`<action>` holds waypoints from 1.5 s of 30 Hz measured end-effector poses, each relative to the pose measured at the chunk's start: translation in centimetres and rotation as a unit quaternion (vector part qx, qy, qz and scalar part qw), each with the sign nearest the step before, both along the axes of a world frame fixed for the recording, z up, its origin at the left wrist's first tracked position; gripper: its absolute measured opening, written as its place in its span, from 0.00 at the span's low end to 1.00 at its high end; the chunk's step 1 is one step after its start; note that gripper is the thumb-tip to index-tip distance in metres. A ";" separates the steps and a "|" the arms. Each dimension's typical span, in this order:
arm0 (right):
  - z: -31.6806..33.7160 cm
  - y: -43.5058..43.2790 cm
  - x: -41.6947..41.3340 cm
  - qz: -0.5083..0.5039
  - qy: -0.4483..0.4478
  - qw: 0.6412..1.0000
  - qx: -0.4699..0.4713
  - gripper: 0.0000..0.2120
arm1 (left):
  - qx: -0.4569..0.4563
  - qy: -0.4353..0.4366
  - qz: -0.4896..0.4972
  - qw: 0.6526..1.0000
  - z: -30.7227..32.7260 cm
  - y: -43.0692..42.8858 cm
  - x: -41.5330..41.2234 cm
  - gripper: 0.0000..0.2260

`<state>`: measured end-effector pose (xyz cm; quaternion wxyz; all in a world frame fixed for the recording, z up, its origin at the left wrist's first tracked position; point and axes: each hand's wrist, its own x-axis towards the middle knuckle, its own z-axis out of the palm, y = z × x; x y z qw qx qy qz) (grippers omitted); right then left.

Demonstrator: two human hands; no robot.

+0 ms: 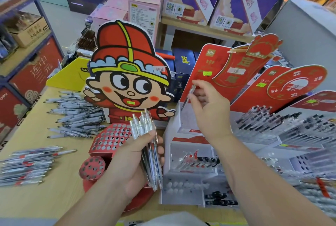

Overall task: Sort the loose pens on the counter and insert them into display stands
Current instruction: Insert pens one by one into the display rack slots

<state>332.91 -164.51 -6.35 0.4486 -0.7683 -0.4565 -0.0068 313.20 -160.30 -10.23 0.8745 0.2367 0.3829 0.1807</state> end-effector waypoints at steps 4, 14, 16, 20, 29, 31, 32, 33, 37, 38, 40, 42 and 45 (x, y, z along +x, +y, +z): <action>0.2 0.0 -0.4 0.008 0.005 1.000 -0.001 0.16 | 0.015 -0.005 0.006 1.000 1.0 -1.0 -0.5 0.12; 1.3 -3.8 -4.4 0.042 0.143 0.988 -0.046 0.04 | 0.043 -0.014 -0.010 0.999 1.7 -2.5 -0.6 0.09; 1.1 -4.0 -5.2 0.087 0.224 0.963 -0.120 0.01 | 0.066 -0.015 -0.022 0.997 1.6 -2.7 -0.7 0.11; 1.3 -4.4 -5.6 0.136 0.345 0.916 -0.153 0.06 | 0.100 -0.024 -0.025 0.994 1.6 -2.8 -0.6 0.12; 1.9 -5.1 -4.9 0.085 0.383 0.907 -0.154 0.03 | 0.101 -0.006 -0.016 0.995 2.1 -3.3 -0.2 0.09; 2.8 -5.2 -4.3 0.053 0.402 0.907 -0.113 0.02 | 0.083 0.011 -0.006 0.996 2.1 -3.1 -0.2 0.07; 3.4 -5.2 -3.8 0.036 0.405 0.910 -0.082 0.01 | 0.077 0.016 0.000 0.997 2.0 -2.9 -0.1 0.06; 3.9 -5.3 -3.2 0.017 0.395 0.917 -0.046 0.01 | 0.071 0.016 0.005 0.997 2.0 -2.8 -0.1 0.04; 5.8 -5.2 -1.0 -0.054 0.280 0.952 0.111 0.03 | 0.061 0.022 0.013 0.998 2.0 -2.5 0.0 0.04; 6.0 -5.1 -0.6 -0.063 0.252 0.957 0.131 0.03 | 0.061 0.022 0.013 0.998 1.9 -2.5 0.0 0.04; 6.0 -4.7 0.0 -0.070 0.213 0.964 0.146 0.04 | 0.061 0.024 0.014 0.998 1.9 -2.5 0.1 0.03; 5.4 -4.1 0.7 -0.073 0.187 0.969 0.146 0.05 | 0.059 0.028 0.016 0.998 1.8 -2.5 0.2 0.04; 4.4 -3.2 0.9 -0.069 0.161 0.975 0.133 0.05 | 0.058 0.035 0.018 0.998 1.6 -2.4 0.2 0.06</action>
